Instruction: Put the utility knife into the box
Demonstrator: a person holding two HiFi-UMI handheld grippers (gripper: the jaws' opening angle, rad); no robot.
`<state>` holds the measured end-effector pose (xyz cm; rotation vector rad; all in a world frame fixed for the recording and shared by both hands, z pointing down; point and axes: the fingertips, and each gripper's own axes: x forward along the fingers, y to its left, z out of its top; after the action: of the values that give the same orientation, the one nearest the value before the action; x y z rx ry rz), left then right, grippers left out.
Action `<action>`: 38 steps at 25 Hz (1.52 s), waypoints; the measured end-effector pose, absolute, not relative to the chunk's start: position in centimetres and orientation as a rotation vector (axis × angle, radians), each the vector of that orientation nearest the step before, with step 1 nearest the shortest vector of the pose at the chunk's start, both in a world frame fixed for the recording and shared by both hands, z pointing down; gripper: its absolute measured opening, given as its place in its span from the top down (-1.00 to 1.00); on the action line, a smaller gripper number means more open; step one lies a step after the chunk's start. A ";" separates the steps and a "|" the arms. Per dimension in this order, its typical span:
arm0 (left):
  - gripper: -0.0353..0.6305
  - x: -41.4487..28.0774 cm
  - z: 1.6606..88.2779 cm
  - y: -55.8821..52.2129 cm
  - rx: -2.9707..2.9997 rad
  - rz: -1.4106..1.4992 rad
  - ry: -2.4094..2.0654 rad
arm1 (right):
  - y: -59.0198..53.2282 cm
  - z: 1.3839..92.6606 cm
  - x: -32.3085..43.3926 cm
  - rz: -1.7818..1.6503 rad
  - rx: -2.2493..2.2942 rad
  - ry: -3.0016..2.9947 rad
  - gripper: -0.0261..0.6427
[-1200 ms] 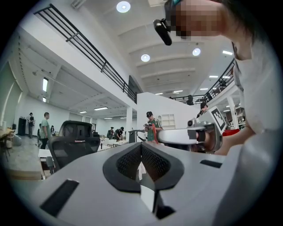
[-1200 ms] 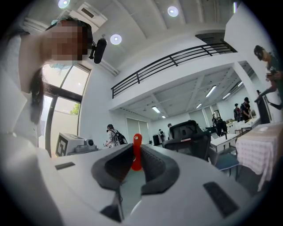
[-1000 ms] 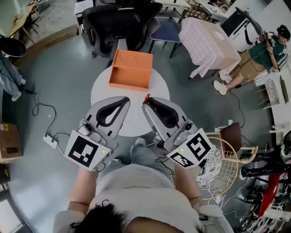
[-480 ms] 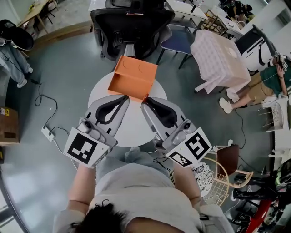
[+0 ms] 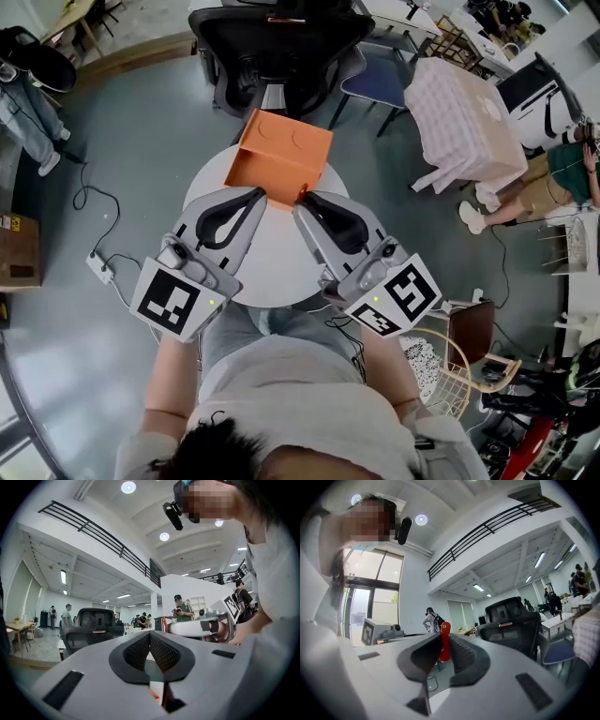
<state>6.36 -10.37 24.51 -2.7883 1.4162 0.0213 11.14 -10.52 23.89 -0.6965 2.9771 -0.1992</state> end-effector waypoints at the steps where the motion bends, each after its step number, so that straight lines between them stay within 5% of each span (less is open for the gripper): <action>1: 0.87 6.0 24.7 -10.7 -2.798 0.018 1.404 | -10.9 24.0 10.8 -0.206 -0.712 2.972 0.75; 21: 0.87 -6.3 27.8 -18.5 -3.035 -0.035 0.970 | -17.9 26.9 -1.7 -0.271 -1.186 2.843 0.75; 38: 0.87 -7.7 28.9 -19.9 -3.096 0.016 0.802 | -20.3 30.7 -1.7 -0.312 -1.469 2.865 0.75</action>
<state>-7.66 -19.88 28.90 -3.0955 0.8017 0.0155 -1.70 -20.34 30.73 -1.4690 2.8650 -0.3124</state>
